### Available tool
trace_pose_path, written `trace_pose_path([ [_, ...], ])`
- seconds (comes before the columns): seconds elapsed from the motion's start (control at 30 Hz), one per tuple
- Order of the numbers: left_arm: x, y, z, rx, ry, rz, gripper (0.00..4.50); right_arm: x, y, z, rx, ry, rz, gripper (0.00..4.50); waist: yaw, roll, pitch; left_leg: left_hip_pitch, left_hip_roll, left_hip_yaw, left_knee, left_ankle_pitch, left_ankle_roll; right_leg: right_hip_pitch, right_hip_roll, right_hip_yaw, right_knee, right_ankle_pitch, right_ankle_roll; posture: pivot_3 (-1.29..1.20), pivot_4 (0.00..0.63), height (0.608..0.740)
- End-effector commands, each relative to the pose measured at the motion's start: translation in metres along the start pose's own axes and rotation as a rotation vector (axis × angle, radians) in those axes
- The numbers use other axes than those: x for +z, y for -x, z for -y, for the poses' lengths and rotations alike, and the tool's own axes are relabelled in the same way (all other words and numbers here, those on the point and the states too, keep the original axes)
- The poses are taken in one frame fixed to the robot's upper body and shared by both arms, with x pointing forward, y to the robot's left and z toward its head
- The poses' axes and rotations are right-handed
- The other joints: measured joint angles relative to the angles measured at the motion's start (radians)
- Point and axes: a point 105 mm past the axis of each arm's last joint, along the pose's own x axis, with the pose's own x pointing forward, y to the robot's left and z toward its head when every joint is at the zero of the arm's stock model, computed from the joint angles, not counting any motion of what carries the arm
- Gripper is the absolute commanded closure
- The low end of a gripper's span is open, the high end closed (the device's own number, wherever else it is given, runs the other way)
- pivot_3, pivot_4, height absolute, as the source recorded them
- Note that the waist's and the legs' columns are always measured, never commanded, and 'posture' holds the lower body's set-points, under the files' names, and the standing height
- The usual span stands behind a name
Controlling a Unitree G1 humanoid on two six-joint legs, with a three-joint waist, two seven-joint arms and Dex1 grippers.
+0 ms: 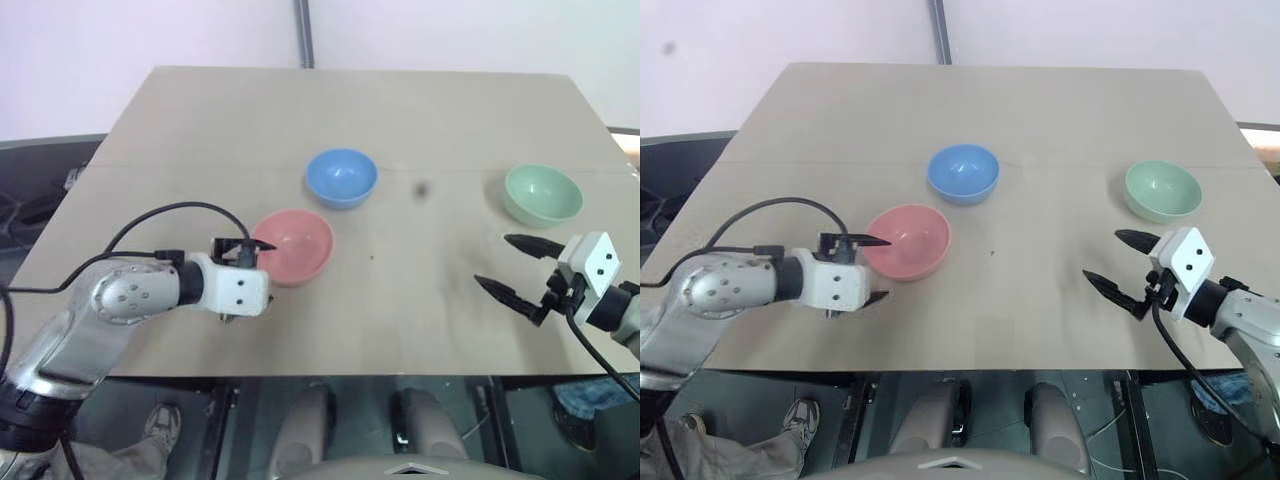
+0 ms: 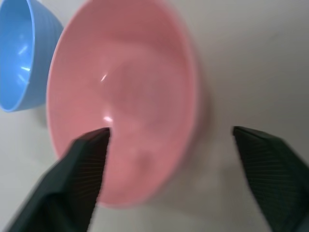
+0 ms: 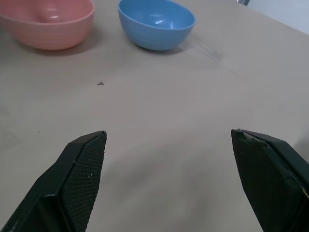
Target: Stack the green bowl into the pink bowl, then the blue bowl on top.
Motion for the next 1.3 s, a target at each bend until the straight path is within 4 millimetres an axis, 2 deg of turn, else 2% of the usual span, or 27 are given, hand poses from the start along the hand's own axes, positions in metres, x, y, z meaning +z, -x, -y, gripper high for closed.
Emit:
trace_pose_path([
  [0.03, 0.004, -0.006, -0.003, 0.020, -0.057, 0.032, 2.27, 0.011, 0.004, 0.000, -0.024, 0.046, 0.031, 0.00, -0.001, 0.000, 0.000, 0.000, 0.000, 0.000, 0.000, 0.000, 0.000, 0.000, 0.000, 0.000, 0.000, 0.000, 0.000, 0.00, 0.150, 0.740],
  [0.07, 0.005, -0.006, -0.003, 0.017, -0.060, 0.042, 2.88, 0.011, 0.005, 0.000, -0.027, 0.046, 0.030, 0.00, -0.003, 0.000, 0.000, 0.000, 0.000, 0.000, 0.000, 0.000, 0.000, 0.000, 0.000, 0.000, 0.000, 0.000, 0.000, 0.00, 0.150, 0.740],
  [0.13, 0.008, -0.007, -0.002, 0.009, -0.064, 0.070, 3.75, 0.010, 0.006, -0.001, -0.034, 0.046, 0.029, 0.00, -0.005, 0.000, 0.000, -0.001, 0.000, 0.000, 0.000, 0.000, 0.000, 0.000, 0.000, 0.000, 0.000, 0.000, 0.000, 0.00, 0.150, 0.740],
  [0.2, 0.015, -0.007, 0.000, -0.007, -0.070, 0.112, 4.44, 0.010, 0.006, -0.001, -0.040, 0.046, 0.028, 0.00, -0.006, 0.000, 0.000, -0.001, 0.000, 0.000, -0.001, 0.000, 0.000, -0.001, 0.000, 0.000, 0.000, 0.000, 0.000, 0.00, 0.150, 0.740],
  [0.3, 0.044, -0.007, 0.010, -0.063, -0.145, 0.284, 4.44, 0.010, 0.006, -0.001, -0.050, 0.045, 0.030, 0.00, -0.006, 0.000, 0.000, 0.000, 0.000, 0.000, 0.000, 0.000, 0.000, 0.000, 0.000, 0.000, 0.000, 0.000, 0.000, 0.00, 0.150, 0.740],
  [0.37, 0.055, -0.009, 0.011, -0.102, -0.205, 0.351, 4.44, 0.010, 0.005, -0.001, -0.053, 0.045, 0.032, 0.00, -0.002, 0.000, 0.000, 0.000, 0.000, 0.000, 0.000, 0.000, 0.000, 0.000, -0.001, 0.000, 0.000, 0.000, 0.000, 0.00, 0.150, 0.740],
  [0.6, 0.063, -0.034, -0.012, -0.164, -0.296, 0.381, 4.44, 0.012, 0.005, -0.002, -0.064, 0.055, 0.038, 0.00, 0.012, 0.000, 0.000, 0.000, -0.001, 0.001, 0.003, 0.000, 0.000, 0.001, 0.002, 0.000, 0.001, 0.001, 0.001, 0.00, 0.150, 0.740],
  [0.73, 0.068, -0.044, -0.017, -0.189, -0.324, 0.406, 4.44, 0.012, 0.010, -0.005, -0.085, 0.056, 0.032, 0.00, 0.011, 0.000, 0.000, -0.001, -0.002, 0.001, 0.002, 0.000, 0.000, 0.000, 0.003, 0.000, 0.001, 0.001, 0.001, 0.00, 0.150, 0.740],
  [0.83, 0.074, -0.048, -0.014, -0.208, -0.347, 0.448, 3.73, 0.011, 0.012, -0.008, -0.096, 0.053, 0.028, 0.00, 0.010, 0.000, 0.000, -0.001, -0.002, 0.000, 0.002, 0.000, 0.000, 0.000, 0.004, 0.001, 0.001, 0.001, 0.001, 0.00, 0.150, 0.740],
  [0.9, 0.078, -0.051, -0.011, -0.222, -0.345, 0.469, 2.97, 0.011, 0.013, -0.009, -0.102, 0.055, 0.027, 0.00, 0.013, 0.000, 0.000, -0.001, -0.002, -0.001, 0.002, 0.000, 0.000, 0.000, 0.004, 0.001, 0.001, 0.001, 0.001, 0.00, 0.150, 0.740],
  [1.03, 0.080, -0.053, -0.014, -0.208, -0.318, 0.488, 1.09, 0.013, 0.012, -0.009, -0.111, 0.060, 0.032, 0.00, 0.012, 0.000, 0.000, 0.000, -0.001, -0.001, 0.002, 0.000, 0.000, 0.001, 0.004, 0.001, 0.001, 0.001, 0.002, 0.00, 0.150, 0.740],
  [1.1, 0.080, -0.047, -0.024, -0.173, -0.224, 0.509, 0.26, 0.015, 0.009, -0.009, -0.109, 0.069, 0.041, 0.00, 0.012, 0.000, 0.000, 0.000, -0.001, -0.001, 0.003, 0.000, 0.000, 0.001, 0.004, 0.001, 0.002, 0.001, 0.002, 0.00, 0.150, 0.740],
  [1.13, 0.079, -0.039, -0.028, -0.147, -0.140, 0.547, 0.03, 0.016, 0.005, -0.009, -0.102, 0.073, 0.043, 0.00, 0.012, 0.000, 0.000, 0.000, 0.000, -0.001, 0.003, 0.000, 0.000, 0.001, 0.004, 0.001, 0.002, 0.001, 0.002, 0.00, 0.150, 0.740],
  [1.3, 0.047, 0.000, -0.037, -0.040, 0.236, 0.481, 0.03, 0.031, -0.022, -0.009, -0.058, 0.092, 0.065, 0.00, -0.019, 0.000, 0.000, 0.001, 0.003, -0.001, 0.003, 0.000, 0.000, 0.000, 0.005, 0.002, 0.005, 0.001, 0.002, 0.00, 0.150, 0.740],
])
